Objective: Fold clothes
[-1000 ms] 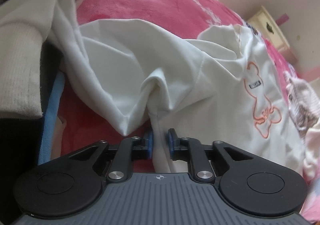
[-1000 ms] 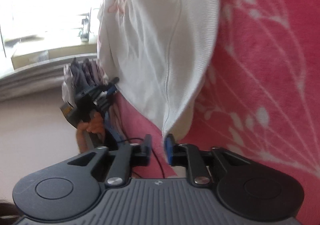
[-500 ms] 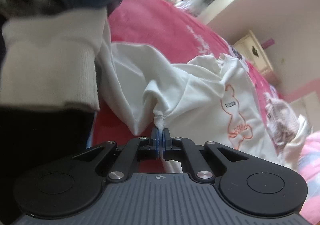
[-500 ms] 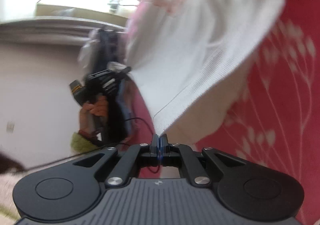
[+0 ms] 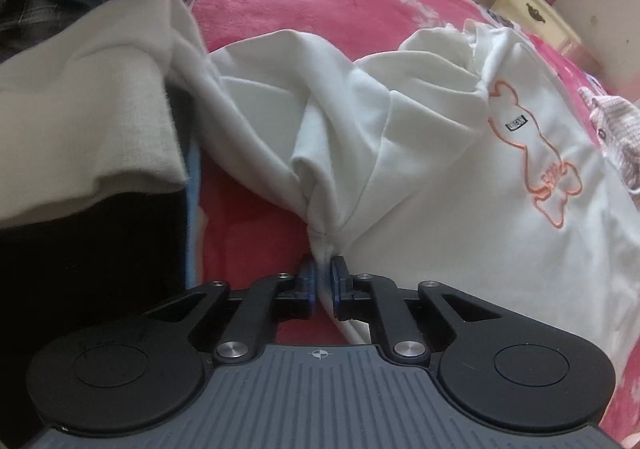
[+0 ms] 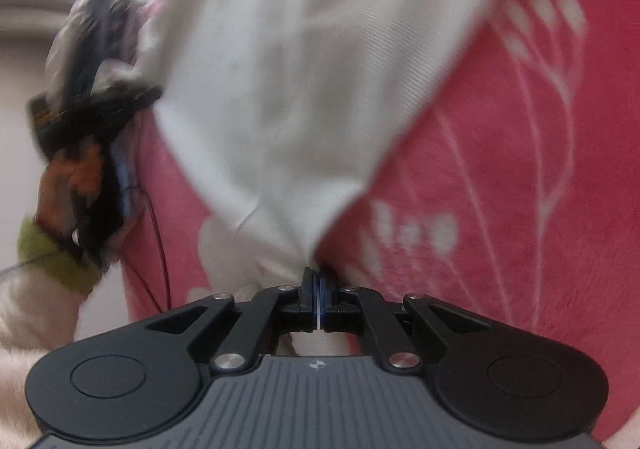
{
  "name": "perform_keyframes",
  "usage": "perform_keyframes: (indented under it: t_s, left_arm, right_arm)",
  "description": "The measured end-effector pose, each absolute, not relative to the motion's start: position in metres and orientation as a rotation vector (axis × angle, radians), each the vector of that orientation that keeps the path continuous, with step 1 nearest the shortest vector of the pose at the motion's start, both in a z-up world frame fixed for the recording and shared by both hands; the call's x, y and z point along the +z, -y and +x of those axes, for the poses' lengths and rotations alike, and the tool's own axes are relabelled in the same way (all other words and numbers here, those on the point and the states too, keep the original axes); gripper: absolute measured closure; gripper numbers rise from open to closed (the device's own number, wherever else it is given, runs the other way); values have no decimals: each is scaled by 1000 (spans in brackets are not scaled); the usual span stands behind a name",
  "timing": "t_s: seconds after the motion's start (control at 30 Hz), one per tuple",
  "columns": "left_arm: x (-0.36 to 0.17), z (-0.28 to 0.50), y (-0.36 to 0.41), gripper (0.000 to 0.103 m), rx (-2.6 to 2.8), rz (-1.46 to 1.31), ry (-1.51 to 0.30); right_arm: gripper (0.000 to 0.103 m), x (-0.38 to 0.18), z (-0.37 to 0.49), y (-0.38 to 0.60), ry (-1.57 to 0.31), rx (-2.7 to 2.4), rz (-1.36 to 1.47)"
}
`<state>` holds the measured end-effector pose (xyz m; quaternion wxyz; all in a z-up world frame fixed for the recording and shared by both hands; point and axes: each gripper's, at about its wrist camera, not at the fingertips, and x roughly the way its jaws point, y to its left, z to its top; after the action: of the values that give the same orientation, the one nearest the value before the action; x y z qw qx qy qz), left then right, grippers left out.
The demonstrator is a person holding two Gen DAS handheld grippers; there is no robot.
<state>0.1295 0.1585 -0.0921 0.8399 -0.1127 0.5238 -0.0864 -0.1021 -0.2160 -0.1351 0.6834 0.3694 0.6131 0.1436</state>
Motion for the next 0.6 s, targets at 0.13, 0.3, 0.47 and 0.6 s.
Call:
perform_keyframes:
  t_s: [0.13,0.3,0.47,0.6]
  left_arm:
    - [-83,128,-163,86,-180,-278,-1131]
    - [-47,112,-168,62,-145,-268,-1101]
    - [-12,99,-166,49,-49,-251,-1024]
    - [4,92,-139,48,-116,-264,-980]
  right_arm:
    - [92,-134,-109,231,-1393,305,914]
    - [80,-107,-121,263,-1349,252,883]
    - [70,-64,-124,332,-1123,111,884]
    - [60,-54,-113,390,-969,-41,925]
